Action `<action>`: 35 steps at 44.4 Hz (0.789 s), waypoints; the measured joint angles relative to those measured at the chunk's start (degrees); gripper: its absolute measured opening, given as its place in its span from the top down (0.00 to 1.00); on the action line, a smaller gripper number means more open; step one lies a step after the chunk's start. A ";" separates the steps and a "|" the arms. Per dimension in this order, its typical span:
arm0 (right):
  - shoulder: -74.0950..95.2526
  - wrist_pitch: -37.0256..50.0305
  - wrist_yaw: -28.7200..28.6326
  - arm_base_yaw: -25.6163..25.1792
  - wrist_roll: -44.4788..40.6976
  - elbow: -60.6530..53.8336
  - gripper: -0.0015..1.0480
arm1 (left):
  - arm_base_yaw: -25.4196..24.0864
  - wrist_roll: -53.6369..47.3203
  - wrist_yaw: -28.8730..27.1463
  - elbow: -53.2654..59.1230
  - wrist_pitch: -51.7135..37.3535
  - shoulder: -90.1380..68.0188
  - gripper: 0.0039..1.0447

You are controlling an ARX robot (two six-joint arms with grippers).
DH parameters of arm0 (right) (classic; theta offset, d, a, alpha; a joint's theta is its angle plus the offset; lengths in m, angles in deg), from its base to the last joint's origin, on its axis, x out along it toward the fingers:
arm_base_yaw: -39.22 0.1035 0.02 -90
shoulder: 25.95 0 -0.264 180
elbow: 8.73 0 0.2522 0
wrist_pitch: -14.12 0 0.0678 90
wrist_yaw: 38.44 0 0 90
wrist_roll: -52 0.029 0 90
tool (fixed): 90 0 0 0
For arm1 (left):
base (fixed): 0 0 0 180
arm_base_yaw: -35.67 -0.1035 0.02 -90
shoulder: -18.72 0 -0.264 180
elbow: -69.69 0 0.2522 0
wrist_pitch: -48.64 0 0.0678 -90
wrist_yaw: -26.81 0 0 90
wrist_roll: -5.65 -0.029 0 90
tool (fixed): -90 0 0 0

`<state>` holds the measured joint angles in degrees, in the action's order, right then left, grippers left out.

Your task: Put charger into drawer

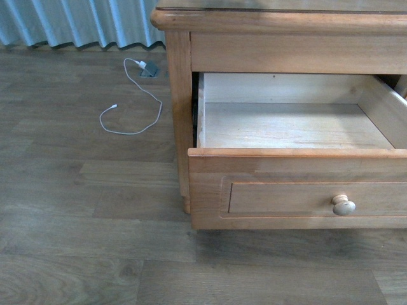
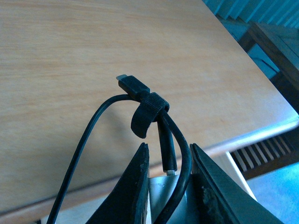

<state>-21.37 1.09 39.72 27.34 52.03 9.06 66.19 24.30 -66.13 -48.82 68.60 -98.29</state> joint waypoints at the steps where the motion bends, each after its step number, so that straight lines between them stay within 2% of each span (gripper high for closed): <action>1: 0.00 0.00 0.00 0.00 0.00 0.00 0.08 | 0.79 -1.11 0.22 1.84 -0.59 1.20 0.78; 8: 0.00 0.00 0.02 0.00 -0.02 0.00 0.08 | 4.90 -6.54 1.05 11.98 -2.43 5.38 0.78; 15: 0.00 0.00 0.02 0.00 0.00 0.00 0.08 | 6.78 -8.15 0.79 16.24 -2.51 5.25 0.78; 24: 0.00 0.00 0.00 0.00 0.00 0.00 0.08 | 7.45 -8.61 -0.59 15.28 -1.05 -0.15 0.78; 35: 0.00 0.00 0.00 0.00 0.00 -0.02 0.08 | 7.41 -8.83 -2.03 8.15 1.92 -11.10 0.78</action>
<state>-21.37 1.09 39.72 27.34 52.03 9.04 73.60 15.47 -68.17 -40.67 70.52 -109.40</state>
